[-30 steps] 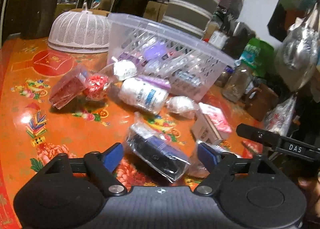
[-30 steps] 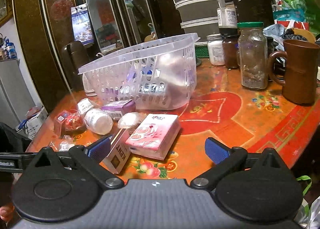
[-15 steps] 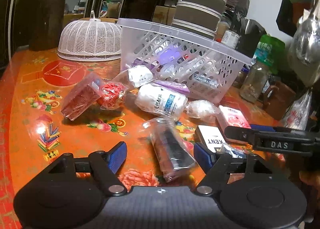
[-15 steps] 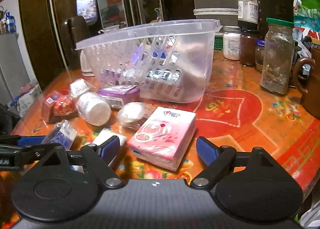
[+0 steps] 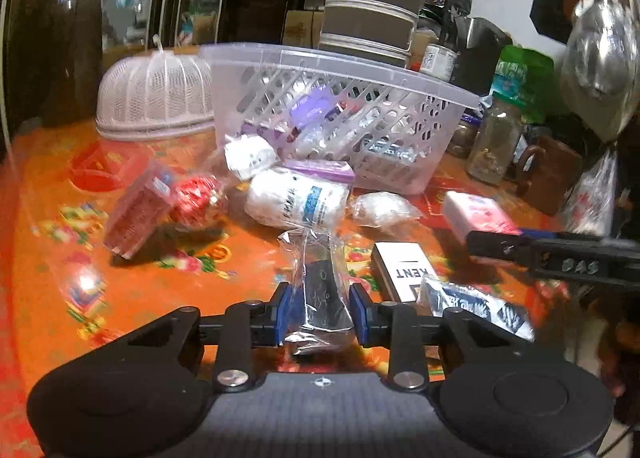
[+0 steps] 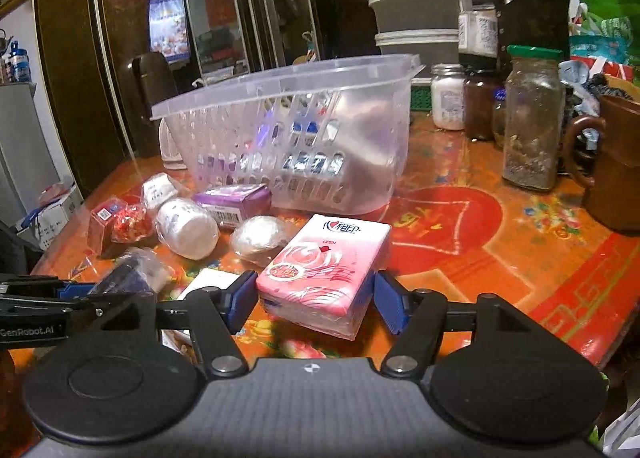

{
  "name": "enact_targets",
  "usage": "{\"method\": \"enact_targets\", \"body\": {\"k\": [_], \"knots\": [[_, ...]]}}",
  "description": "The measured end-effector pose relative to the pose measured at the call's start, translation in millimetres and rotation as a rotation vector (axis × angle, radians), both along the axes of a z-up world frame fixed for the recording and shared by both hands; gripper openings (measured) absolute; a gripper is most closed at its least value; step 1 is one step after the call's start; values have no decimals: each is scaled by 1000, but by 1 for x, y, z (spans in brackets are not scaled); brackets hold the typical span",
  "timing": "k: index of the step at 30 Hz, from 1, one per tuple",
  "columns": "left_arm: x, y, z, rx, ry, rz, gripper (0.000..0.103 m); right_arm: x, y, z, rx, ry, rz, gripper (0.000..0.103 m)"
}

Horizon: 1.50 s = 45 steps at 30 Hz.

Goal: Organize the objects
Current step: 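Carry both items over the basket and open both grippers, then grasp the red gold-trimmed box with the left gripper while the right grasps a foil ball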

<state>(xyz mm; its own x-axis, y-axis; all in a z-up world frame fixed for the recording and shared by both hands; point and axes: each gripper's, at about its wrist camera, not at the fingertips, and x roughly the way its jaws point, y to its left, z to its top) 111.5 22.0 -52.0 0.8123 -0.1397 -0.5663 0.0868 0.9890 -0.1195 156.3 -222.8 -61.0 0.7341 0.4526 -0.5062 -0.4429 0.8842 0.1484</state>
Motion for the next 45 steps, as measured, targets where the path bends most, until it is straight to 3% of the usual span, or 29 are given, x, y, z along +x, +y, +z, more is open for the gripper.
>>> {"method": "enact_targets", "body": {"k": [2,7,10,12,15,18,21,23,24,25,26,27,29,30,31,34,40,45], "knots": [[-6,1,3,-10,-29,-5,35,-7,-6,6,22,-22,3,66],[-16,24,21,-171,-100,-20,35,-22,-21,36,95,-92,34,66],[-21,39,60,-207,-206,-31,35,-26,-23,71,117,-176,76,66],[-16,41,96,-184,-280,-44,35,-19,-17,99,111,-249,103,66],[21,37,140,-169,-311,-75,35,16,6,137,72,-316,143,66],[94,29,159,-183,-214,-56,35,76,40,150,-5,-264,145,66],[154,21,141,-165,-87,-6,35,128,62,131,-54,-137,148,65],[174,18,123,-161,-40,-4,35,142,71,115,-88,-120,149,66],[178,19,116,-171,-44,-7,38,146,74,108,-91,-104,159,67],[180,21,111,-183,-50,-4,47,149,76,104,-87,-94,161,70],[179,25,108,-211,-52,8,52,149,78,102,-87,-99,150,78],[173,30,107,-236,-66,14,62,144,77,103,-88,-119,137,84],[153,40,114,-254,-120,11,65,125,67,114,-59,-183,127,103],[142,43,119,-253,-153,7,69,113,60,119,-34,-209,130,103],[123,49,122,-248,-192,1,79,98,53,122,-7,-226,134,103],[71,67,115,-186,-255,1,91,58,28,110,47,-231,145,103],[33,110,44,-108,-96,146,88,54,10,29,92,14,180,103],[42,122,13,-81,-28,146,87,65,20,15,106,62,167,96]]}}
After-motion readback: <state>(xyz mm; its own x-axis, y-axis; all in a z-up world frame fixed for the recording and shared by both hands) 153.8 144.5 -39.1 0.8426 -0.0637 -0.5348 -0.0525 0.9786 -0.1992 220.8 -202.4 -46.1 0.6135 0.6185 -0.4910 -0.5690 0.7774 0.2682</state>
